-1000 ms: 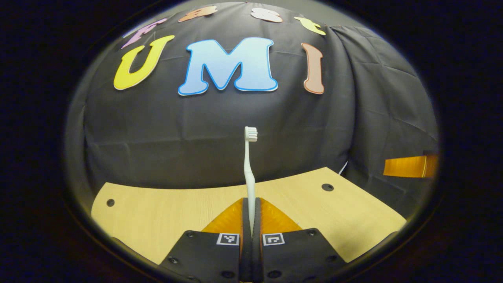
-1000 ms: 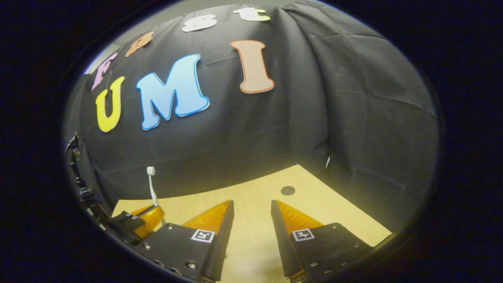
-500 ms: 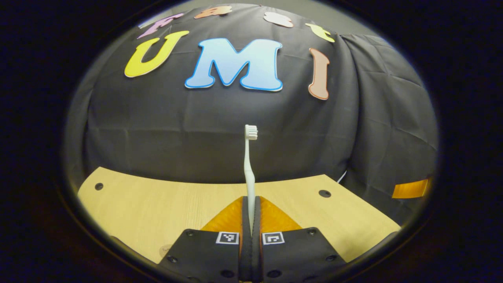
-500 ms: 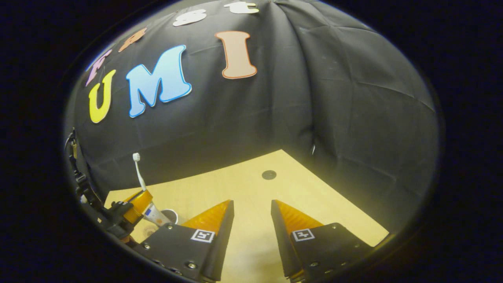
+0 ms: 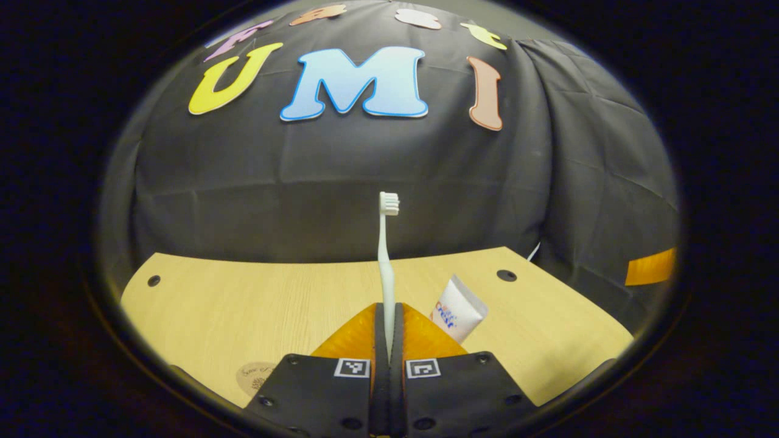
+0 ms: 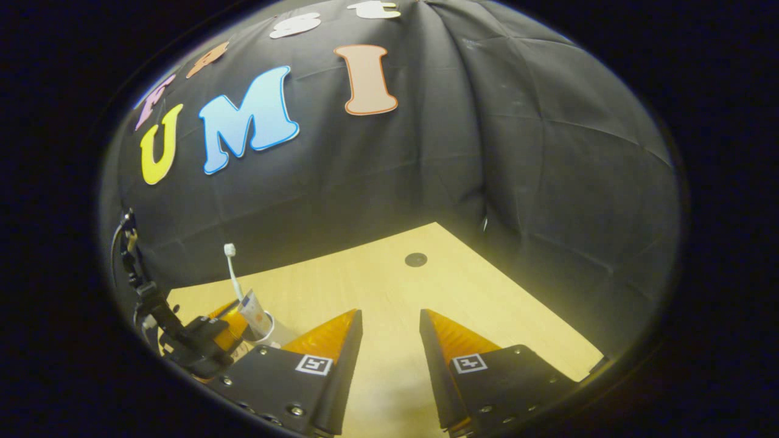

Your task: Put the toothbrush and toothpaste on the desktop into the cup, then pick up the cup and place it on the coaster on the desktop.

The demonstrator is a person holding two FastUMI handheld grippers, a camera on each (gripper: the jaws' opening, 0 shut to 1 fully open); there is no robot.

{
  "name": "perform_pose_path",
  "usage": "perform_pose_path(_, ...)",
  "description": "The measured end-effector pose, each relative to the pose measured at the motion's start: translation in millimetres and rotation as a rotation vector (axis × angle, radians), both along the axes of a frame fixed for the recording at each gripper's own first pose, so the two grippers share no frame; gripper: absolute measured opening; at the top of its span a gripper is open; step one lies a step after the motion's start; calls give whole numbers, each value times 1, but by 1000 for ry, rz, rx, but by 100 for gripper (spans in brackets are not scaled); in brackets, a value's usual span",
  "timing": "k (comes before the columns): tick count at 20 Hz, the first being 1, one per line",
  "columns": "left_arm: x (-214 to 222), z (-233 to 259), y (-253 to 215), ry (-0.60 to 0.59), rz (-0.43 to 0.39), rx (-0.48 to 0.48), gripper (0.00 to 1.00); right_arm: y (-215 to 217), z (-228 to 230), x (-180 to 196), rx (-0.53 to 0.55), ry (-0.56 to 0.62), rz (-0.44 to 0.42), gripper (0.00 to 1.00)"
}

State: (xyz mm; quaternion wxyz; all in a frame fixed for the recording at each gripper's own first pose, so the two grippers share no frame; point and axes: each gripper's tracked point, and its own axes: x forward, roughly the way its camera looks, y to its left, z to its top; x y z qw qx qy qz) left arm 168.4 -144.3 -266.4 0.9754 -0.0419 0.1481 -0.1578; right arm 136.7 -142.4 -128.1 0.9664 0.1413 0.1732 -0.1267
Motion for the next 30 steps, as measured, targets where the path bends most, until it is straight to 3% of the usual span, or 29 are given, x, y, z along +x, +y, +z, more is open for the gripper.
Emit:
perform_pose_path(11, -20, -7, 5, 13, 10, 4, 11, 14, -5, -6, 17, 13, 26, 54)
perform_pose_path(13, -19, -6, 10, 5, 24, 14, 26, 16, -7, -5, 16, 18, 34, 57)
perform_pose_path(14, -18, -3, 11, -3, 27, 14, 39, 17, -7, -5, 16, 21, 39, 57)
perform_pose_path(15, -18, -2, 14, -10, 36, 21, 43, 19, -8, -5, 17, 24, 45, 57)
perform_pose_path(16, -18, 0, 15, -13, 32, 17, 60, 21, -8, -4, 18, 27, 49, 57)
perform_pose_path(18, -23, 3, 13, -9, 15, 0, 79, 24, -9, -3, 17, 30, 59, 57)
perform_pose_path(30, -40, 34, 31, -39, 37, -20, 82, 64, -11, 10, -16, 51, 200, 57)
